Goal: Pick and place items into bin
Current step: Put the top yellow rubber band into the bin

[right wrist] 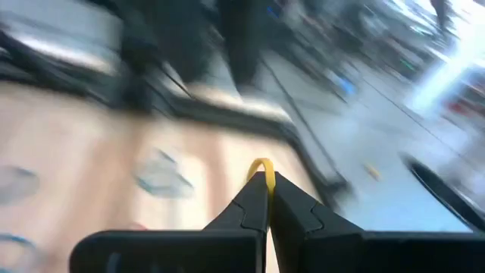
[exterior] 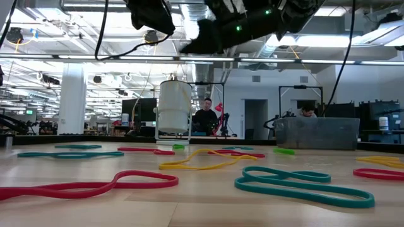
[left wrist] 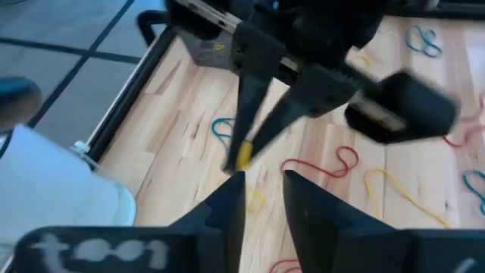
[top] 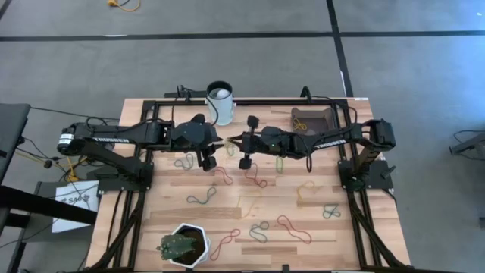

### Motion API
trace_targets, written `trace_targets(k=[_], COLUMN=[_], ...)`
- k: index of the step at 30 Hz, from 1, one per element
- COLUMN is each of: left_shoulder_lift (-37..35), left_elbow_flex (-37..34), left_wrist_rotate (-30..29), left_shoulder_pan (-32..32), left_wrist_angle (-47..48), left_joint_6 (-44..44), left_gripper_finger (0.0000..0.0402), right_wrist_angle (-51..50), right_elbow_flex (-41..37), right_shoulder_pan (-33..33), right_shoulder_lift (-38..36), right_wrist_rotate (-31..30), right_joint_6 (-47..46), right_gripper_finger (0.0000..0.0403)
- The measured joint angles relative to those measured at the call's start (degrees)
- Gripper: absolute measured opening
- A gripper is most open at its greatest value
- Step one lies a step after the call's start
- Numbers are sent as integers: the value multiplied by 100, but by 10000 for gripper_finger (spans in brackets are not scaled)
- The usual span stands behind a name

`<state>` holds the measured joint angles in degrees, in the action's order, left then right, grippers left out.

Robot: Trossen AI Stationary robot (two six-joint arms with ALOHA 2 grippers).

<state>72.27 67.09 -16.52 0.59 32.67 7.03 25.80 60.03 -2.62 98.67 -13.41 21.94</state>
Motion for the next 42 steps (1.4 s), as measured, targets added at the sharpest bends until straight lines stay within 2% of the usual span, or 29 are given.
trace_targets(k=[4, 8, 10, 12, 14, 16, 18, 21, 23, 27, 29, 33, 37, 42], left_shoulder_lift=[0, 0, 0, 0, 0, 0, 0, 0, 0, 0, 0, 0, 0, 0], left_elbow_flex=[0, 0, 0, 0, 0, 0, 0, 0, 0, 0, 0, 0, 0, 0], left_wrist_rotate=[-172, -177, -181, -181, -182, -185, -185, -192, -196, -221, -225, -226, -227, -231], left_shoulder_pan=[3, 3, 1, 1, 2, 3, 3, 3, 3, 3, 1, 3, 1, 2], left_wrist_angle=[19, 157, 170, 187, 196, 227, 242, 273, 273, 273, 271, 274, 299, 299], left_joint_6=[507, 572, 572, 611, 627, 627, 627, 627, 627, 588, 581, 583, 581, 587], left_gripper_finger=[101, 102, 102, 103, 103, 103, 103, 103, 103, 103, 103, 103, 103, 103], right_wrist_angle=[-947, -2376, -3091, -3772, -4436, -4966, -5502, -6120, -6197, -5990, -5880, -5430, -4806, -4660], right_elbow_flex=[-9, -9, -9, -7, -7, -2, -2, -3, -82, -532, -807, -1431, -1848, -2005], right_shoulder_pan=[7, 71, 91, 27, -146, -401, -750, -1523, -2120, -3053, -3326, -3594, -3649, -3608], right_shoulder_lift=[-198, -754, -1136, -1554, -2019, -2465, -2911, -3428, -3653, -3814, -3756, -3486, -3130, -2587], right_wrist_rotate=[-1996, -4062, -4598, -4769, -4720, -4395, -3673, -2081, -1235, -399, -182, -162, -125, -131], right_joint_6=[273, 483, 310, 59, -200, -462, -678, -1032, -1335, -1825, -1892, -1868, -1865, -1926], right_gripper_finger=[0, 0, 0, 0, 0, 0, 0, 0, 0, 0, 0, 0, 0, 0])
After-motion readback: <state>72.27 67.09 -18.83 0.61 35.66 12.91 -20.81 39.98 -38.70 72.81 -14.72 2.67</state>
